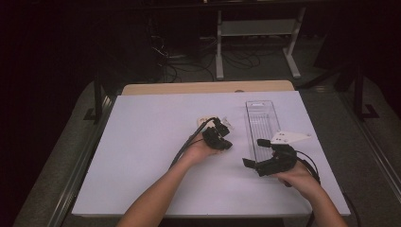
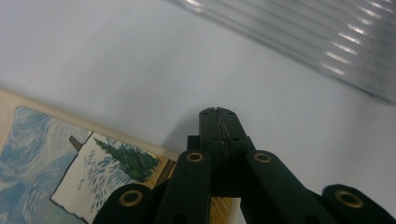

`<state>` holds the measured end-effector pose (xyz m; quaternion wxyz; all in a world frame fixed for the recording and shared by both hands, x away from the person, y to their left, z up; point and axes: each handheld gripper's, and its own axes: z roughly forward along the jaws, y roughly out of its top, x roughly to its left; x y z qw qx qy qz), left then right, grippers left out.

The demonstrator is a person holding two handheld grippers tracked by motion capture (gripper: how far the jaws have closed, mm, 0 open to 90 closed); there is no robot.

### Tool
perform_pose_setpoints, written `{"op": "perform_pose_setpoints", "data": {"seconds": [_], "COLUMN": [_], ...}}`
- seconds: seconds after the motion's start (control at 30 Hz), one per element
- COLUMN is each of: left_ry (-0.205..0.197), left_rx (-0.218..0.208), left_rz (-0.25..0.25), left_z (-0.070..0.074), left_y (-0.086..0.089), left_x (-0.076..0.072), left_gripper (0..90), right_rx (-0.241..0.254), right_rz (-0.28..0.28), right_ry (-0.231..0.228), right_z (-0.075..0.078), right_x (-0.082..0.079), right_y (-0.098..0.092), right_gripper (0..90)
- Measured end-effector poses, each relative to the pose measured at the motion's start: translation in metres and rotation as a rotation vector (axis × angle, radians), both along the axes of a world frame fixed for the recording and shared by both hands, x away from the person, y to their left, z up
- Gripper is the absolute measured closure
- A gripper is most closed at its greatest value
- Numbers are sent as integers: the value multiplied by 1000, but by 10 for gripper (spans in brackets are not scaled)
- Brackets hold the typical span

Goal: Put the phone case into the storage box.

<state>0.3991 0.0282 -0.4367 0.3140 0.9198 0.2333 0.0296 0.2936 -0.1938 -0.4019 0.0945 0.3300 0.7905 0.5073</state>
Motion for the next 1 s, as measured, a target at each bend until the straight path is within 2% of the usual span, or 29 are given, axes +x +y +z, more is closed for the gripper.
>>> {"op": "perform_pose_setpoints", "data": {"seconds": [0.17,0.27,0.33,0.37,0.43,0.6,0.67,0.83,1.0], "left_ry": [2,-1,0,-4,0,-1,3,3,3], "left_rx": [6,25,15,37,21,42,28,45,40], "left_rz": [14,16,37,20,40,51,78,89,104], "left_z": [1,2,2,3,2,4,3,4,3], "left_y": [16,29,33,37,40,57,62,75,83], "left_x": [-3,-4,-5,-5,-6,-5,-5,-3,-1], "left_gripper": [900,900,900,900,900,900,900,900,900], "right_rx": [-1,-2,-1,-1,-1,-1,-1,-1,-1], "right_rz": [2,1,0,0,-1,-1,-1,-2,-2], "right_ry": [-1,-1,-1,-1,-1,-1,-1,-1,-1], "right_z": [0,0,0,0,0,0,0,0,0], "right_x": [0,0,0,0,0,0,0,0,0], "right_y": [0,0,0,0,0,0,0,0,0], "right_gripper": [33,33,33,33,33,33,33,33,34]}}
